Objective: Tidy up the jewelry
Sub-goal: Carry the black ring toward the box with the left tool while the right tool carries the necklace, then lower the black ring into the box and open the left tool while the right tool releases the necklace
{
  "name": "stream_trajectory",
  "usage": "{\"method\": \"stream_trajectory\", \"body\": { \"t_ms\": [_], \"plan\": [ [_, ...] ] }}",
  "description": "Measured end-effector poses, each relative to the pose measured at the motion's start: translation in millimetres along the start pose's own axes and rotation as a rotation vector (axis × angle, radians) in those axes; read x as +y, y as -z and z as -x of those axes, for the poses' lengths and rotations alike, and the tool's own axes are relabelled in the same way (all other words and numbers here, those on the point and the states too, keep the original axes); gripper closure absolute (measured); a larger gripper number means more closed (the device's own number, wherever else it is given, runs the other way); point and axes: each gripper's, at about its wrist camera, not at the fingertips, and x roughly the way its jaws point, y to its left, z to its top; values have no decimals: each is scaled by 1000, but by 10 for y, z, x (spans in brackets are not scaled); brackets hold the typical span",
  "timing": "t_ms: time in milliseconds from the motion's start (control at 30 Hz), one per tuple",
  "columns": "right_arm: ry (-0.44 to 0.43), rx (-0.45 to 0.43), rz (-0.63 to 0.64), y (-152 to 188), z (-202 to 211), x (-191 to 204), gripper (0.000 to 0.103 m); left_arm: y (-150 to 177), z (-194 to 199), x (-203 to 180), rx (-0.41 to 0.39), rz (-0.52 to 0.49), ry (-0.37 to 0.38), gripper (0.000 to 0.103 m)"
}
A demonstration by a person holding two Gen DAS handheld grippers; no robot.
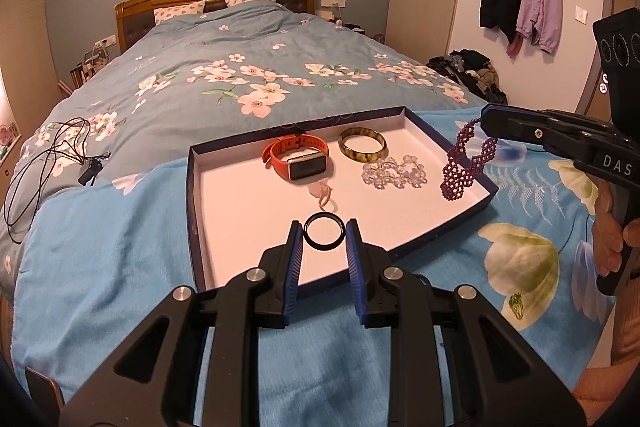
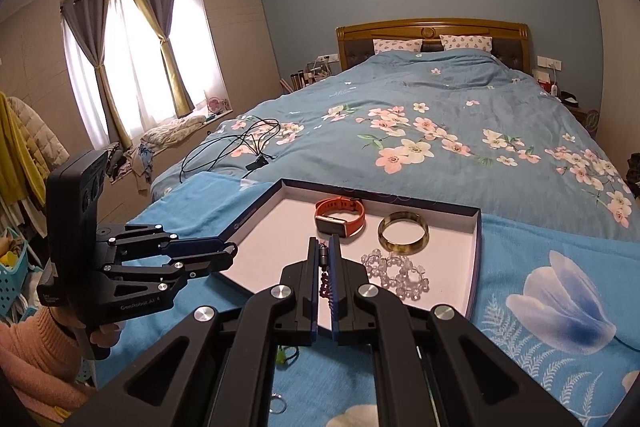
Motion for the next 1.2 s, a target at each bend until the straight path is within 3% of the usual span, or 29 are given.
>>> {"method": "stream_trajectory", "body": {
  "t_ms": [1200],
  "plan": [
    [-1, 79, -65, -83, -564, -243, 100, -236, -648, -61, 69, -15, -19, 81]
  ]
}}
